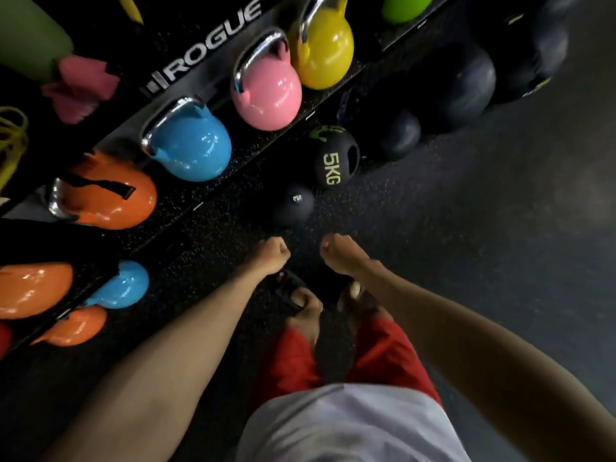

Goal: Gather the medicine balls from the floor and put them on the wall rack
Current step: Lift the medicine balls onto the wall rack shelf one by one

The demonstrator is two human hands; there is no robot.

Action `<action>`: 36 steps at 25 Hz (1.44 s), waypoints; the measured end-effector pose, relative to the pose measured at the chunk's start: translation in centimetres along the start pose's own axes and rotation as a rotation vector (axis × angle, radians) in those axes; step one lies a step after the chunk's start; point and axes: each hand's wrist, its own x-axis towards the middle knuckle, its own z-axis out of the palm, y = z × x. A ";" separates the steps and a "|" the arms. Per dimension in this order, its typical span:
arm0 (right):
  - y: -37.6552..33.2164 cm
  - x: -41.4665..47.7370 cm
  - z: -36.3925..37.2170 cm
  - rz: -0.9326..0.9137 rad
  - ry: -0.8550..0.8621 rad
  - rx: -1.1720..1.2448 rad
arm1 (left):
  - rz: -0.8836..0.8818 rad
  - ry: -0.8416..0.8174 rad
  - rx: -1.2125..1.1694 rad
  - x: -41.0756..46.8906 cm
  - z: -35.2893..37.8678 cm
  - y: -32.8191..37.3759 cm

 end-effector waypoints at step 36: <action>12.0 37.2 8.3 0.244 0.145 1.188 | -0.331 0.194 -1.181 32.4 10.4 -6.8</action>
